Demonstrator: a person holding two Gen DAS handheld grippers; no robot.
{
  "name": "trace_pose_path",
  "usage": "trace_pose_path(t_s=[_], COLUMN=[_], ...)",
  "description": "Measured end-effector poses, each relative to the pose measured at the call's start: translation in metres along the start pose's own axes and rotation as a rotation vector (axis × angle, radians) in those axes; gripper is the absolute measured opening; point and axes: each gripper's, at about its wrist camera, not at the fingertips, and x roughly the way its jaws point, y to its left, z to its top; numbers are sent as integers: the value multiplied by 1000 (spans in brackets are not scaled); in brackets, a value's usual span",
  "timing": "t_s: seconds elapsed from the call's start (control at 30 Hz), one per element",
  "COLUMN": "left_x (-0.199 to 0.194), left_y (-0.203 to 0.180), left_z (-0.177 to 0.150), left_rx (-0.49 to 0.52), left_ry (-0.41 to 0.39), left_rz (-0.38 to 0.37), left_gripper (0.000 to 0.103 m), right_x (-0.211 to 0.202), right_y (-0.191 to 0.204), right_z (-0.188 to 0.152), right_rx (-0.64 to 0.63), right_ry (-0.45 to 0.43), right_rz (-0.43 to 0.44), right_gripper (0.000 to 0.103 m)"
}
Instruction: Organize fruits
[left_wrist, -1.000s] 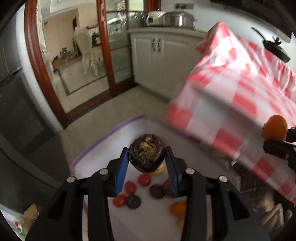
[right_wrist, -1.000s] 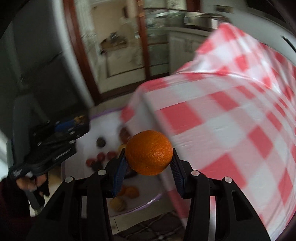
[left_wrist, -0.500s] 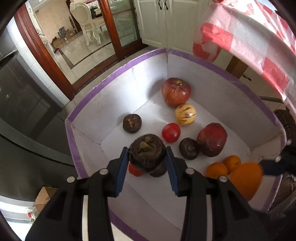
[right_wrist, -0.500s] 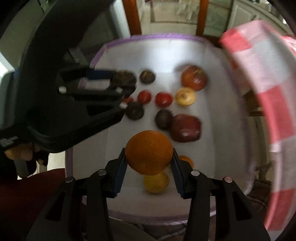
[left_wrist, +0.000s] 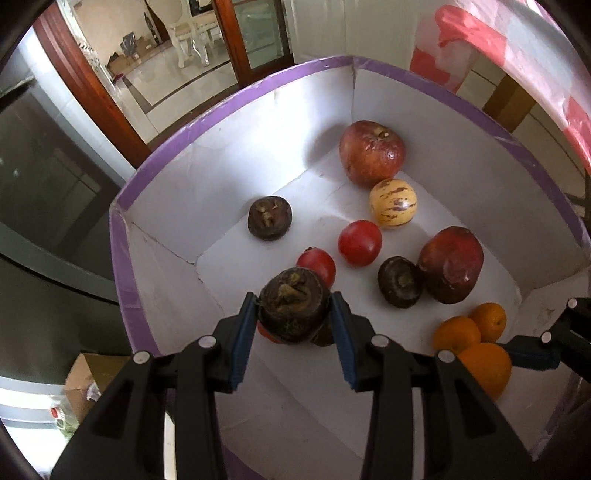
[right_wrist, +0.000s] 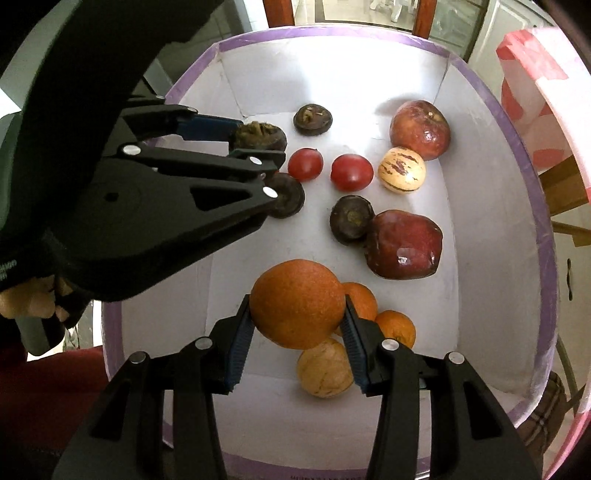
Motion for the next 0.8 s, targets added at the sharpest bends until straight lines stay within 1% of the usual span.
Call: trace_pose_path(t_s=[0.1,0.13,0.17,0.2,0.23,0.3,0.33,0.37,0.43,0.5,0.57,0.6,0.63,0.7,0.8], left_x=[-6,-9,-11,-14,-18,-23,-28,-32,-41,-54,-72,-80,-86,-96,-94], left_y=[3,4,6,8,6,7,7,7,8,9,11,12,13,14,14], left_z=[1,3,4,5,6,8,10,10,13,18,22,24,26,29,34], left_rx=[-10,-16,-21,-28,-31,-25,-22,-22,-24,-37,-47,-55,-65,-83,-113], left_ry=[-27,-36,-43,-56,-67,-92,-111,-130,-172,-219,-274,-296,-310,-316,-255], left_rz=[-3,-10,-16,-22,-22,-19,-18,-17,-19,1,22,35,46,64,95], left_gripper=[42,47,58,62,65,67,74,81,83,88,97,99,101,101,101], right_x=[-4,-5,-7,-12,-15,-24,-28,-33,-46,-62,-78,-88,-94,-106,-118], right_y=[1,1,2,2,2,2,1,0,-2,-5,-6,-8,-9,-14,-26], right_z=[0,0,0,0,0,0,0,0,0,1,1,1,1,2,1], right_rx=[-5,-8,-11,-15,-17,-20,-19,-17,-15,-18,-22,-19,-13,16,88], right_ry=[-13,-20,-29,-43,-51,-66,-72,-80,-98,-123,-156,-181,-195,-226,-258], right_rz=[-12,-18,-22,-24,-23,-6,-3,-4,-12,-21,-49,-67,-76,-95,-114], right_gripper=[47,49,51,58,59,65,70,72,76,79,84,87,87,87,87])
